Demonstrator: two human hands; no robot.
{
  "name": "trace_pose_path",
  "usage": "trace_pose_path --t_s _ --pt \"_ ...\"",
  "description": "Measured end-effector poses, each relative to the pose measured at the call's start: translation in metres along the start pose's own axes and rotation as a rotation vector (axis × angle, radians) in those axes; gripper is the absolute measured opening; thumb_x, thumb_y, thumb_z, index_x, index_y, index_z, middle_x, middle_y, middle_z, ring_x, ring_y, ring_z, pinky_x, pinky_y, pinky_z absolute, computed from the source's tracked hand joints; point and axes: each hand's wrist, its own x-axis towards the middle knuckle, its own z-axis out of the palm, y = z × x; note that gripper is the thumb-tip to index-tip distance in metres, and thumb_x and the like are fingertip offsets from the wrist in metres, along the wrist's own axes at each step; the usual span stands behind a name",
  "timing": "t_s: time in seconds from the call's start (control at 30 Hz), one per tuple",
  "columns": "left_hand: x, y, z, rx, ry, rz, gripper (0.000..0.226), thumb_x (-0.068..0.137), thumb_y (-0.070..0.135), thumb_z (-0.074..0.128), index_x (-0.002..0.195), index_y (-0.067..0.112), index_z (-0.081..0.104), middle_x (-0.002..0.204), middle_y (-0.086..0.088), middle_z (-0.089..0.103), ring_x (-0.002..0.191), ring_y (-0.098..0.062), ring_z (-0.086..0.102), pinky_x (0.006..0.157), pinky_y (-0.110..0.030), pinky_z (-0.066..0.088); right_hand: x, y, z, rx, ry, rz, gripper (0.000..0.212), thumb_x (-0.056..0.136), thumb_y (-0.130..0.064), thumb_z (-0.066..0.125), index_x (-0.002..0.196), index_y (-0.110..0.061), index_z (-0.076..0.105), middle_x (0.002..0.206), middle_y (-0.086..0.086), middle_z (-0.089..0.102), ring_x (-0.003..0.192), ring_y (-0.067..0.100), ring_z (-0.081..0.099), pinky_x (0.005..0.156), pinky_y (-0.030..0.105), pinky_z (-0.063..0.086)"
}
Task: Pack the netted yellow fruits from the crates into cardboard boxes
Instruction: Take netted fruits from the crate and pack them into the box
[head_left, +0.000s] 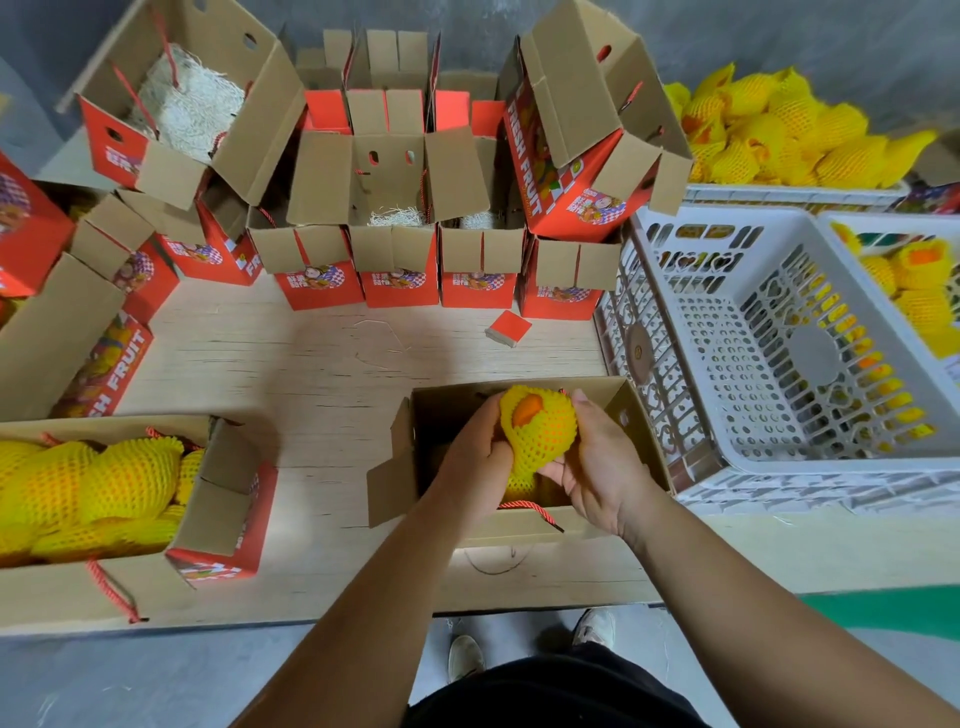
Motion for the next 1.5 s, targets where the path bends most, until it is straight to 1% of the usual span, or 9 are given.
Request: trace_pose_path --t_s 0.17,0.47,0.67,0.9,1.0,1.13,1.23,1.4,1.5 --pt "-0.007 -0.006 -0.011 -0.221 -0.279 -0.024 0.07 0.09 0.03 0.075 0.146 0.048 0.038 0.134 0.011 0.058 0.127 -0.009 0.056 0.106 -0.031 0.049 -0.003 0.002 0.002 -0.004 0.042 -0.027 0.045 0.102 -0.043 0.053 0.129 -0.008 0.06 0.114 0.02 0.074 0.102 0.035 0.075 0.069 0.043 0.065" --pt "-0.009 -0.005 -0.009 -0.267 0.104 0.001 0.054 0.076 0.056 0.082 0.12 0.063 0.051 0.111 0.027 0.064 0.104 0.002 0.066 0.072 -0.015 0.056 0.007 0.016 0.014 -0.431 0.32 -0.268 0.008 0.099 -0.028 0.06 0.105 -0.023 0.061 0.105 0.015 0.07 0.086 0.024 0.065 0.077 0.04 0.054" --pt "-0.004 -0.002 -0.013 -0.212 0.058 -0.081 0.064 0.082 0.048 0.082 0.138 0.037 0.052 0.12 0.012 0.069 0.11 -0.011 0.068 0.092 -0.037 0.06 -0.002 0.008 0.015 -0.453 -0.143 -0.262 0.042 0.094 -0.029 0.066 0.136 -0.032 0.061 0.121 0.005 0.072 0.114 0.019 0.069 0.096 0.038 0.058" --pt "0.002 -0.002 -0.04 0.004 -0.279 -0.087 0.09 0.076 0.029 0.071 0.154 0.041 0.027 0.128 0.002 0.062 0.115 -0.019 0.065 0.098 -0.049 0.056 -0.002 0.005 0.012 -0.38 -0.136 -0.232 0.058 0.079 -0.025 0.079 0.13 -0.009 0.056 0.113 0.012 0.073 0.103 0.023 0.071 0.084 0.034 0.059" --pt "0.001 0.002 -0.041 -0.103 -0.198 -0.204 0.094 0.083 0.026 0.067 0.157 0.049 0.014 0.134 0.013 0.063 0.111 -0.013 0.068 0.099 -0.044 0.057 0.001 0.003 0.012 -0.201 0.05 -0.221 0.055 0.08 -0.04 0.08 0.122 -0.011 0.059 0.112 0.014 0.074 0.102 0.025 0.072 0.085 0.04 0.061" --pt "0.006 -0.004 -0.026 0.642 -0.246 -0.049 0.067 0.092 0.034 0.075 0.148 0.03 0.039 0.142 -0.001 0.052 0.13 -0.024 0.053 0.108 -0.045 0.045 0.003 -0.012 0.001 0.099 0.147 -0.093 0.062 0.088 -0.066 0.064 0.129 -0.02 0.067 0.118 0.008 0.075 0.097 0.021 0.075 0.076 0.034 0.061" --pt "0.015 -0.005 -0.024 1.25 -0.058 0.056 0.043 0.094 0.031 0.069 0.134 0.027 0.054 0.133 -0.001 0.059 0.121 -0.027 0.056 0.104 -0.042 0.04 0.005 -0.013 -0.002 0.178 0.206 -0.058 0.062 0.089 -0.068 0.06 0.13 -0.022 0.067 0.116 0.009 0.074 0.088 0.019 0.073 0.071 0.029 0.061" --pt "0.022 -0.012 -0.037 1.347 0.105 0.142 0.022 0.1 0.022 0.053 0.121 0.025 0.056 0.113 -0.001 0.067 0.108 -0.03 0.062 0.097 -0.042 0.043 0.004 -0.014 0.0 0.086 0.238 -0.099 0.045 0.095 -0.055 0.063 0.131 -0.027 0.06 0.125 0.003 0.07 0.112 0.022 0.069 0.074 0.031 0.059" --pt "0.022 -0.02 -0.038 1.21 -0.076 0.216 0.017 0.092 0.037 0.056 0.108 0.032 0.057 0.102 0.011 0.067 0.099 -0.023 0.065 0.093 -0.043 0.044 0.004 -0.006 0.005 0.002 0.217 -0.182 0.031 0.097 -0.041 0.067 0.116 -0.019 0.057 0.106 0.005 0.071 0.098 0.02 0.069 0.071 0.035 0.057"
